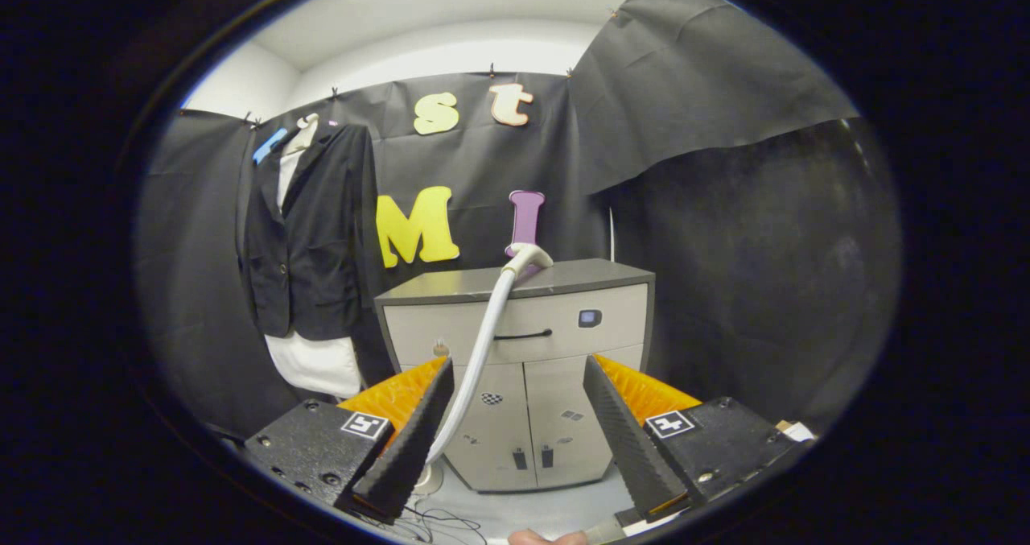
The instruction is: Iron the clothes twice with a garment steamer, once on the left side and once on the right side.
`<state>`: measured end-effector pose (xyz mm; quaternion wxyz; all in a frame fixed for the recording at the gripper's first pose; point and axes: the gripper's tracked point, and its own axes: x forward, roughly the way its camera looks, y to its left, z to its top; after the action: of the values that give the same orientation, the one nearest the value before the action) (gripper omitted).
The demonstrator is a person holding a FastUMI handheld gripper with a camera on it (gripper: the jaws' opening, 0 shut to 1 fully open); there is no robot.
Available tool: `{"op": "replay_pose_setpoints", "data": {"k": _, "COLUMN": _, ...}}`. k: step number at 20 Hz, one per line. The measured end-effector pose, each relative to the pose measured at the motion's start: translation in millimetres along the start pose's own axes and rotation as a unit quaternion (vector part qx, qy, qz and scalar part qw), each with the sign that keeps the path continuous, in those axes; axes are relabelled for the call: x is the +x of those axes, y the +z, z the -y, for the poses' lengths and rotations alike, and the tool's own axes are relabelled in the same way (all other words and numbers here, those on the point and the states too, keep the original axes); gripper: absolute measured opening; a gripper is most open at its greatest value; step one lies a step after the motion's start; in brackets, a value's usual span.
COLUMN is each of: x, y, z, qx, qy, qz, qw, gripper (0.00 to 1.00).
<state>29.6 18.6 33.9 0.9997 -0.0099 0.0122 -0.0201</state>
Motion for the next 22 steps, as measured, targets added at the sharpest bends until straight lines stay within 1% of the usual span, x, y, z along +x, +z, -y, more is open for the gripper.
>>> {"op": "replay_pose_setpoints", "data": {"k": 5, "x": 5.9, "y": 11.8, "z": -22.4, "qx": -0.016, "qy": -0.014, "qz": 0.012, "qw": 1.0, "gripper": 1.0}}
{"op": "replay_pose_setpoints", "data": {"k": 8, "x": 8.8, "y": 13.5, "z": -40.5, "qx": -0.014, "qy": -0.019, "qz": 0.009, "qw": 1.0, "gripper": 1.0}}
{"op": "replay_pose_setpoints", "data": {"k": 13, "x": 14.1, "y": 17.2, "z": -62.6, "qx": -0.017, "qy": -0.046, "qz": 0.002, "qw": 0.999, "gripper": 1.0}}
{"op": "replay_pose_setpoints", "data": {"k": 16, "x": 19.8, "y": 23.1, "z": -72.7, "qx": -0.021, "qy": -0.049, "qz": -0.004, "qw": 0.999, "gripper": 1.0}}
{"op": "replay_pose_setpoints", "data": {"k": 19, "x": 35.1, "y": 26.5, "z": -74.3, "qx": -0.017, "qy": -0.052, "qz": -0.012, "qw": 0.998, "gripper": 1.0}}
{"op": "replay_pose_setpoints", "data": {"k": 22, "x": 64.7, "y": 32.6, "z": -67.6, "qx": -0.01, "qy": -0.048, "qz": -0.031, "qw": 0.998, "gripper": 1.0}}
